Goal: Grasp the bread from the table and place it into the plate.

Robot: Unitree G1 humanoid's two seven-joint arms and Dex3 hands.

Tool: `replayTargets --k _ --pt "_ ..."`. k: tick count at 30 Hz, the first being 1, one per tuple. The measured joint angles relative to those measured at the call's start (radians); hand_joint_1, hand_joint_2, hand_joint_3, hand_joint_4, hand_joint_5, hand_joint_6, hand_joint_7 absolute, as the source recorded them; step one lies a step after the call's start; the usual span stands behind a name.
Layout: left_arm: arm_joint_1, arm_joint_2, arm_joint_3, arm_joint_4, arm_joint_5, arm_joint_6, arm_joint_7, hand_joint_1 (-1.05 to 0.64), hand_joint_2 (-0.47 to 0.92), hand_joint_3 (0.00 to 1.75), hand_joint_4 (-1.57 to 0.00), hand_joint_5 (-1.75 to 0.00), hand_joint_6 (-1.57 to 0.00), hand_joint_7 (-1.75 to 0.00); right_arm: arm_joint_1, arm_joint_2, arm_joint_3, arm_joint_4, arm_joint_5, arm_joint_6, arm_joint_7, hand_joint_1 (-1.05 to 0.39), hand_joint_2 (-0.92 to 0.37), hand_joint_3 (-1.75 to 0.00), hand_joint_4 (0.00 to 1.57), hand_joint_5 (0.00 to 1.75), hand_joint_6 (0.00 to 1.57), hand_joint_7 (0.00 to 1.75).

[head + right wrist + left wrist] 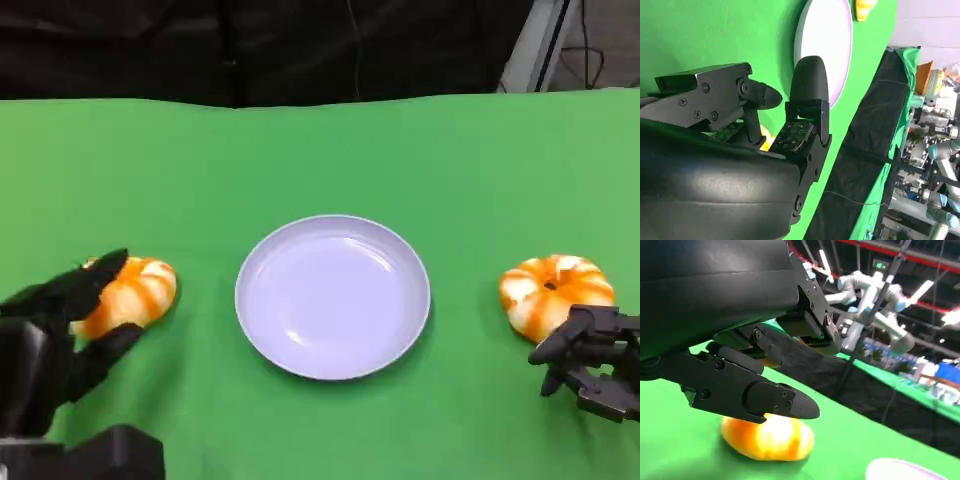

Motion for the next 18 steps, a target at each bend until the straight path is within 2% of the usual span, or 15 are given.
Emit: replayTargets --k 8,18 --pt "-0.070 0.009 -0.041 0.148 -0.002 -0.012 -0.002 -0.56 0.91 0.03 -0.45 0.00 -0.48 0.00 0.000 -0.002 0.000 0.000 0.000 0.001 -0.001 0.05 -0.88 -0.53 0.86 1.38 0.96 0.90" --pt "-0.142 0.017 -0.099 0.260 -0.003 0.003 -0.027 -0.64 0.90 0.00 -0.42 0.00 -0.42 0.00 0.000 -0.003 0.000 -0.001 0.000 0.001 0.001 0.05 -0.89 -0.53 0.86 1.37 0.96 0.90"
